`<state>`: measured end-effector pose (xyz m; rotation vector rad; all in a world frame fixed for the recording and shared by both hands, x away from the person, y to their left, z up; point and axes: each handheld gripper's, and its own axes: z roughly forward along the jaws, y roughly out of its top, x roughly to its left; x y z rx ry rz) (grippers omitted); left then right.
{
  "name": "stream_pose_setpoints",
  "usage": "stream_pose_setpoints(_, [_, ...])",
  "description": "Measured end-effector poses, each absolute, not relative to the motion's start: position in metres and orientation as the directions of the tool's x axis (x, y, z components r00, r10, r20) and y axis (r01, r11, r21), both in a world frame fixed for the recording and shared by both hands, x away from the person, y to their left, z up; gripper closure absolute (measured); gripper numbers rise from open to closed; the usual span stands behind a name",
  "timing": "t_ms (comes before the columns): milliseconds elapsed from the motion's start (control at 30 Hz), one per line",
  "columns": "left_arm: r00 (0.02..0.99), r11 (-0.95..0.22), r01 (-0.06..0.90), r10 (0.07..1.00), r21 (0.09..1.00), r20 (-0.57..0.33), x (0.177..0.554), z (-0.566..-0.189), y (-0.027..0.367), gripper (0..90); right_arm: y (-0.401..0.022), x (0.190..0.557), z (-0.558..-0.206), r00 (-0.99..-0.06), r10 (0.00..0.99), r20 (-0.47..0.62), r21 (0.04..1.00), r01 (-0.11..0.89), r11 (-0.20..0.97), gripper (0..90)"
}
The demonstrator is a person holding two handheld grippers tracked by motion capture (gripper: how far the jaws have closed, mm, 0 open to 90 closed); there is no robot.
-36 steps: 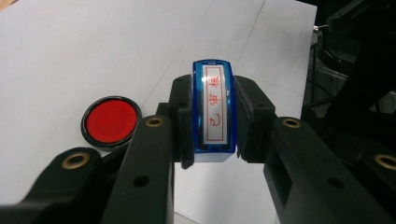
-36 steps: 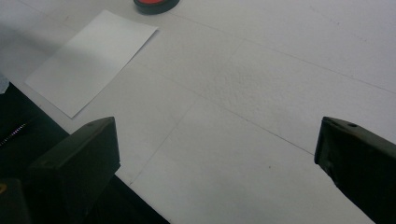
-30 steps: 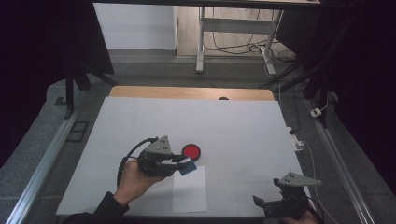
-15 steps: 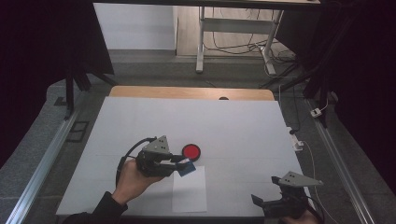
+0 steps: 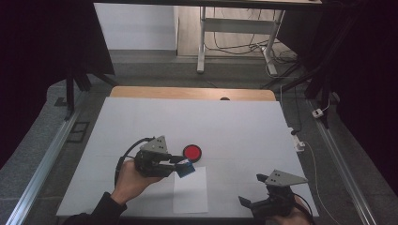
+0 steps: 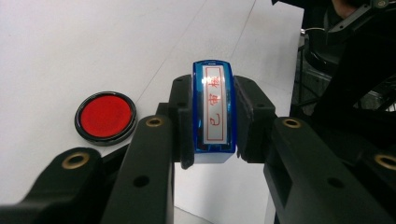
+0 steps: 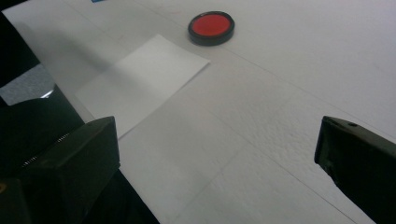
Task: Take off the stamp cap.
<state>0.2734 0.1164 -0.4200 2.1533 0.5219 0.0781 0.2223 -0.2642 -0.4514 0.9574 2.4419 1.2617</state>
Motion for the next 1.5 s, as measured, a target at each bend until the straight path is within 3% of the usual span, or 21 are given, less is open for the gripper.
stream_pose_setpoints(1100, [0.929, -0.506, 0.304, 0.344, 0.807, -0.135, 0.272, -0.421, 0.115, 70.5, -0.192, 0.246, -0.459, -0.903, 0.419, 0.095, 0.771, 0.333, 0.543, 0.5])
stream_pose_setpoints(1500, [0.936, -0.501, 0.289, 0.327, 0.815, -0.131, 0.272, -0.423, 0.116, 70.5, -0.168, 0.257, -0.467, -0.914, 0.4, 0.07, 0.771, 0.304, 0.559, 0.4])
